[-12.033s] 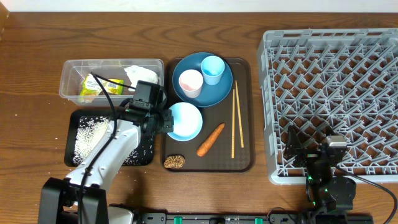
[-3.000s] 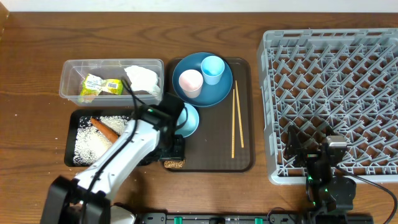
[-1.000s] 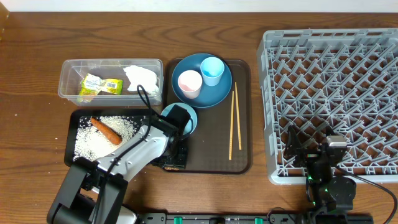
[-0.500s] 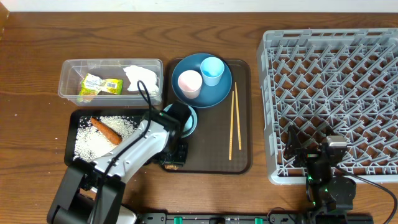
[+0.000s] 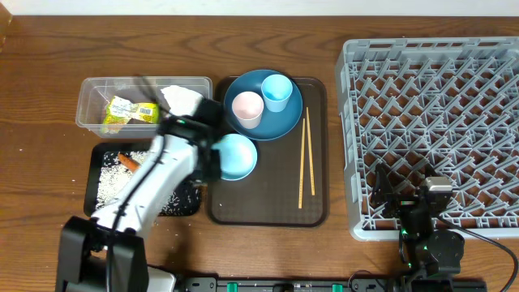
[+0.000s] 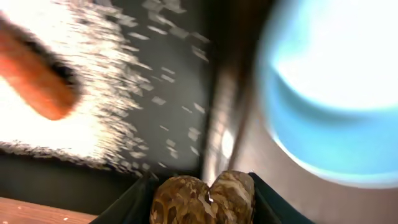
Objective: Sort waste into correct bins and load items into the dishwasher rack
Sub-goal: 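Carry the cookie left and drop it onto the black tray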
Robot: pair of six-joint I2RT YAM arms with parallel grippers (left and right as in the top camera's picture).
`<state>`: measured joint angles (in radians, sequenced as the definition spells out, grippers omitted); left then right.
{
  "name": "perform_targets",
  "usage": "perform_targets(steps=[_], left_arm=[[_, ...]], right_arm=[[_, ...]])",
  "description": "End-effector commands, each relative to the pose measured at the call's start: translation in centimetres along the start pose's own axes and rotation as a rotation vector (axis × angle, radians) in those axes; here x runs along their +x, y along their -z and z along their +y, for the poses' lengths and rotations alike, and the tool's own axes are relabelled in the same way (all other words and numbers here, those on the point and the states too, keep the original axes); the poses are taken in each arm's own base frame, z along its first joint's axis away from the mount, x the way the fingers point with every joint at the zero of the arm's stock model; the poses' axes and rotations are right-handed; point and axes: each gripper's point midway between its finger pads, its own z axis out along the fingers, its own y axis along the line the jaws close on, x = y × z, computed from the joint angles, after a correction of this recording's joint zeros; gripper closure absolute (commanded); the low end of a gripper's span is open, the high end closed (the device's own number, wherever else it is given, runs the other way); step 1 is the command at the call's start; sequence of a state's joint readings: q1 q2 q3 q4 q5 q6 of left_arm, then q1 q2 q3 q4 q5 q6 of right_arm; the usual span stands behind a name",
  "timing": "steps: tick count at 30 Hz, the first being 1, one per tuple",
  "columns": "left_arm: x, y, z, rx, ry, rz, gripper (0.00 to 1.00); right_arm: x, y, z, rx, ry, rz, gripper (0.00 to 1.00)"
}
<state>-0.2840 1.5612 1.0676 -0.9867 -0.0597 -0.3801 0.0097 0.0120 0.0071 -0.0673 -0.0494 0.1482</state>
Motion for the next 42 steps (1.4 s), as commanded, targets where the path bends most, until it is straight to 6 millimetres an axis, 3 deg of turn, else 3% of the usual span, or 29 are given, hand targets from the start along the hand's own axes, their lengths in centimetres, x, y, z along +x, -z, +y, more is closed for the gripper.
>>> perform_targets(steps=[1,8,10,11,12,21,29,35,42], left_arm=[[-2.0,0.6,2.3,-0.016,0.157,-0.055,0.57],[-3.4,0.3,4.3,-0.01,0.243,-0.079,0.57],[-3.3,0.3,4.3,-0.012,0.242,-0.079,0.39],[-3.3,0.3,4.3,-0.012,0.242,-0.078,0.23],[-3.3,0.3,4.3,-0.012,0.242,-0.079,0.21],[-3.8,0.9,4.3,-0.004,0.237,-0.099,0.21],[-4.9,5.8,4.2,0.069,0.253,-0.23,0.21],[-4.5,8.6,2.9,0.194,0.221,-0.294,0.24],[-3.2,8.5,3.2,0.183,0.212,-0.255,0.24]], right_arm=[[0.0,0.0,-0.1,0.003,0.007,0.0,0.01],[0.0,0.0,-0.1,0.003,0.007,0.0,0.01],[0.0,0.0,-0.1,0.003,0.007,0.0,0.01],[0.0,0.0,-0.1,0.003,0.007,-0.001,0.01],[0.0,0.0,-0.1,0.003,0.007,0.0,0.01],[0.0,0.0,-0.1,0.003,0.007,0.0,0.01],[0.0,0.0,-0.1,0.003,0.007,0.0,0.01],[0.0,0.0,-0.1,0.003,0.007,-0.001,0.01],[0.1,0.0,-0.1,0.003,0.007,0.0,0.01]])
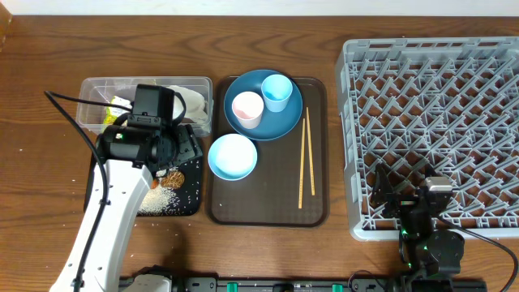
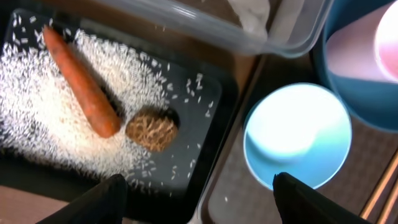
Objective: Sort waste into correct bins and load items into the dishwasher rack
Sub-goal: 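Carry the cookie left and drop it onto the black tray, then move the left gripper to the pink cup and grip its rim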
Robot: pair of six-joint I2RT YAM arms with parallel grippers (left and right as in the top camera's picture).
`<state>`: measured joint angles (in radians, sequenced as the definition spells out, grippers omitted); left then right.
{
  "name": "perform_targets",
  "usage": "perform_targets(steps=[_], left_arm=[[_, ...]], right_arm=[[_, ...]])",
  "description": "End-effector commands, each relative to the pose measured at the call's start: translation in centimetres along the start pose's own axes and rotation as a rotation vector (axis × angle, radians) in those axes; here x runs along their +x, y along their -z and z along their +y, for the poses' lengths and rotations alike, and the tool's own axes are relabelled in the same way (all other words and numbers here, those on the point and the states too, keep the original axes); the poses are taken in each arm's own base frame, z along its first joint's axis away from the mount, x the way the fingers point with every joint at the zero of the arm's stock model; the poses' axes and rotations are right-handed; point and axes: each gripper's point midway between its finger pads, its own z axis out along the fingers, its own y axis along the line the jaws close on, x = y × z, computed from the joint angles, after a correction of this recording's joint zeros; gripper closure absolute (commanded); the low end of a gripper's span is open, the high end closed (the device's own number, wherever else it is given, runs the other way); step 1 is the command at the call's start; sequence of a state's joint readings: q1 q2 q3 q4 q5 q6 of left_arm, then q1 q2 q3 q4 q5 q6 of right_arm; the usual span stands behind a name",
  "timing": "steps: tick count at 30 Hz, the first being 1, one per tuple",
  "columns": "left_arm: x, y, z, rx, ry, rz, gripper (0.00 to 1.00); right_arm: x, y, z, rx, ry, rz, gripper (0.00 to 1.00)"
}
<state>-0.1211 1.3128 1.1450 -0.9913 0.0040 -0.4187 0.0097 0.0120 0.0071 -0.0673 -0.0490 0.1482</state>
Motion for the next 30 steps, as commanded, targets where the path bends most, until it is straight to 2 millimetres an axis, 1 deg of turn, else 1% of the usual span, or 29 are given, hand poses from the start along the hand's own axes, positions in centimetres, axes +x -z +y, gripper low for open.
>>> perform_targets(steps=[1,4,7,10,15,18,21,23,30], left_arm=[[0.2,0.5,-0.1,0.011,-0.012,0.012,0.24],[0.6,0.5,-0.1,0.01,-0.013,0.028,0.24],[0.8,0.5,-0.9,0.049,-0.018,0.041,0.24],[0.4,0.5,-1.6,0.071,-0.035,0.022,0.24],[-0.4,0.2,-3.4,0.109,-0.072,-0.021,0.24],[-1.1,-0.2,-5.1,0.14,-0.099,-0.054,0.24],[-2.1,-1.0,-6.9,0.173,-0.093,-0.085,0.24],[-2.3,-1.9,-7.8,0.18,-0.101,-0.084,0.24],[-1.2,-5.9,-8.5,0.133,-0.127,0.009,0.24]], right_arm=[[0.0,0.0,-0.1,0.003,0.007,-0.001,0.01],[0.1,0.0,-0.1,0.003,0.007,0.0,0.01],[0.0,0.0,-0.1,0.003,0.007,0.0,0.01],[0.0,0.0,-0.1,0.003,0.007,0.0,0.01],[0.0,0.0,-0.1,0.003,0.007,0.0,0.01],[0.0,0.0,-0.1,0.003,0.007,0.0,0.01],[0.0,0.0,-0.1,0.003,0.007,-0.001,0.01],[0.0,0.0,-0.1,0.003,0.007,0.0,0.01],[0.0,0.0,-0.1,0.003,0.007,0.0,0.01]])
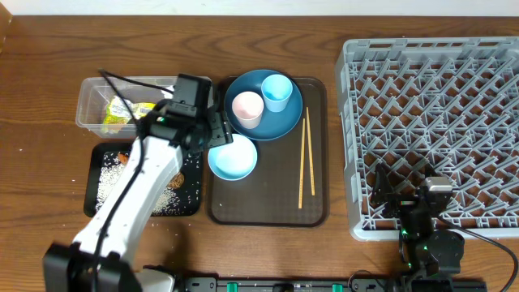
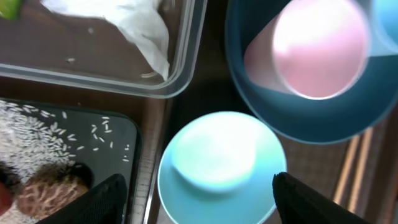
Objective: Sort waste into correct bins and load items into the dishwasher rack
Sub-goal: 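Move the left gripper to the pink cup and grip its rim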
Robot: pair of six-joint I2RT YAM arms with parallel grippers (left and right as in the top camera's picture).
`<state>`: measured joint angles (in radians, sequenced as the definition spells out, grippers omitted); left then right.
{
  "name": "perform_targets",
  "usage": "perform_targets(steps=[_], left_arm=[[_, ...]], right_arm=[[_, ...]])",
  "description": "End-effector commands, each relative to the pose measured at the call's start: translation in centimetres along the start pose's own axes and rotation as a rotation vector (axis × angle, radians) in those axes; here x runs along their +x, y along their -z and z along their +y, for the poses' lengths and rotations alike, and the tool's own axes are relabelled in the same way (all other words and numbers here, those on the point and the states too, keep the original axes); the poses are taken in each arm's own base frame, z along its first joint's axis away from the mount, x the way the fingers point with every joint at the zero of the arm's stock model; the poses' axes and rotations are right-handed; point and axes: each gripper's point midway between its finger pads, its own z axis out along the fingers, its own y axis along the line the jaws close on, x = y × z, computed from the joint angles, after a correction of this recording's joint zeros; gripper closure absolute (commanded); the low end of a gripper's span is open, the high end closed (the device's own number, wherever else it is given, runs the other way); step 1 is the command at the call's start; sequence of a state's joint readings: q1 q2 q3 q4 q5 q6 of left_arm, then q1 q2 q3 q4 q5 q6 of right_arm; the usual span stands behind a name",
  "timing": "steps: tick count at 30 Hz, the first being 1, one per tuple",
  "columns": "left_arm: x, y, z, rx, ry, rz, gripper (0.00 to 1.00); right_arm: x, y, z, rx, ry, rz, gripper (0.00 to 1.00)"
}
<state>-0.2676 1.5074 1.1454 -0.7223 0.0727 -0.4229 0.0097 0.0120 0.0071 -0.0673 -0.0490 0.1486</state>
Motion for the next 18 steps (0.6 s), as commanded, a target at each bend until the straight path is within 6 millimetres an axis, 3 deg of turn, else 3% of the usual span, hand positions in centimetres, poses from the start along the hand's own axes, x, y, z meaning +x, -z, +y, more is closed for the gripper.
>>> perform_targets(steps=[1,4,9,18], left_arm=[[0.1,-1.6,-0.5,-0.01,0.001,0.028,0.24],[-0.7,-2.4,-1.6,0.017,-0.013,0.0,0.25],[-3.1,-1.8,-5.3,0.17,-0.031,-0.096,0.34],[-5.3,-2.6,-7.2,0.231,-0.018,-0.18,0.34]], right_arm=[[0.0,0.0,-0.1,0.003,0.007,-0.001,0.01],[0.1,0.0,-0.1,0.003,0.007,0.0,0.01],[0.0,0.0,-0.1,0.003,0.007,-0.001,0.01],[0.0,0.0,-0.1,0.003,0.007,-0.001,0.01]])
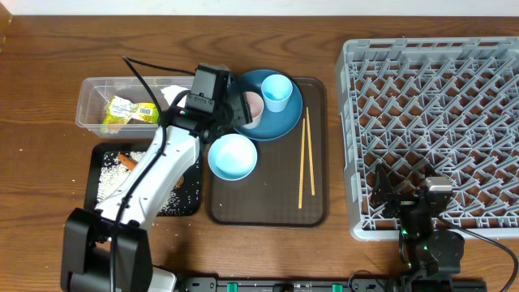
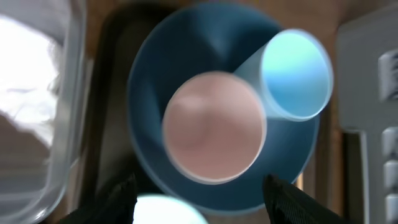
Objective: Sort waste into correct bins and load items into the dishwasher rack
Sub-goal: 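Move the left gripper to the pink cup and grip its rim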
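Note:
My left gripper (image 1: 240, 110) hovers open over the pink cup (image 2: 214, 127), which stands on the dark blue plate (image 2: 205, 37) beside the light blue cup (image 2: 296, 73). In the left wrist view its fingers (image 2: 109, 202) stand wide apart with nothing held between them. A light blue bowl (image 1: 233, 156) sits on the brown tray (image 1: 268, 203), and chopsticks (image 1: 304, 158) lie to its right. The grey dishwasher rack (image 1: 434, 113) fills the right side. My right gripper (image 1: 393, 195) rests at the rack's near corner; its jaws are not clear.
A clear bin (image 1: 97, 93) at the left holds wrappers and a white tissue. Below it a black tray (image 1: 186, 203) carries rice, a carrot (image 1: 128, 161) and a brown lump, partly under my left arm.
My left gripper has moved from above the bowl and the bin's corner to over the pink cup on the plate. It is still open. The right arm has not moved.
My left gripper was shut on a brown lump low over the black tray's edge. Then it was open above that tray, with the lump lying in the rice beside the carrot. After that it stood over the bowl, and now over the pink cup.

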Robot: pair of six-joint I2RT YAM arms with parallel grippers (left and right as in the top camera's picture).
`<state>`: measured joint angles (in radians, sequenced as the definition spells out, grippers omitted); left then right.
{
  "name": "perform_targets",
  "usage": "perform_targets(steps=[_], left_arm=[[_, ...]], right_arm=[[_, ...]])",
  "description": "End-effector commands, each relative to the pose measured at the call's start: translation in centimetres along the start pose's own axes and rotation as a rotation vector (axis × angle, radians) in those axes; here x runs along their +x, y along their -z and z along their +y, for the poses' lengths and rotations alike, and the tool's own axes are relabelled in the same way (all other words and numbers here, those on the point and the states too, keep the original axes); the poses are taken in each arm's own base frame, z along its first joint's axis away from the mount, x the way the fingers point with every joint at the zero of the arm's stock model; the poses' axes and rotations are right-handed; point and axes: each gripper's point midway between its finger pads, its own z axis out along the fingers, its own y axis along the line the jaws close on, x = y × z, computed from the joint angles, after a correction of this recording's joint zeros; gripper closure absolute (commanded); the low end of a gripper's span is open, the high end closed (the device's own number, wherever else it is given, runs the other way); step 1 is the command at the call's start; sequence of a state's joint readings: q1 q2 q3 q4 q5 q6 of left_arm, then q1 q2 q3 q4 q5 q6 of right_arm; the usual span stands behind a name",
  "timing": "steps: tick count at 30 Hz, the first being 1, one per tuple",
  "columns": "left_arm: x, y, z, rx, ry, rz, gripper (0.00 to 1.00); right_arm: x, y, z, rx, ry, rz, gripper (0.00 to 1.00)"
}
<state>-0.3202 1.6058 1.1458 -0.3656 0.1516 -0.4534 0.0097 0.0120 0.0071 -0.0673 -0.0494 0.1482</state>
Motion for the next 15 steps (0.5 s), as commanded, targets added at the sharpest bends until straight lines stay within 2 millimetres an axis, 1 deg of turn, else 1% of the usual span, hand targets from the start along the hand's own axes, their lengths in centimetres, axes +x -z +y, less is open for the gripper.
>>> perform_targets(steps=[1,4,15], left_arm=[[-0.7,-1.0,-0.7,0.02,0.01,-0.017,0.35],[-0.8,-1.6,-0.7,0.023,0.012,-0.02,0.34],[0.6,-4.2,0.6,-0.025,0.018,0.032,0.34]], right_arm=[[0.0,0.0,-0.1,0.003,0.007,0.0,0.01],[0.0,0.0,-0.1,0.003,0.007,-0.001,0.01],[0.0,0.0,-0.1,0.003,0.007,0.0,0.01]])
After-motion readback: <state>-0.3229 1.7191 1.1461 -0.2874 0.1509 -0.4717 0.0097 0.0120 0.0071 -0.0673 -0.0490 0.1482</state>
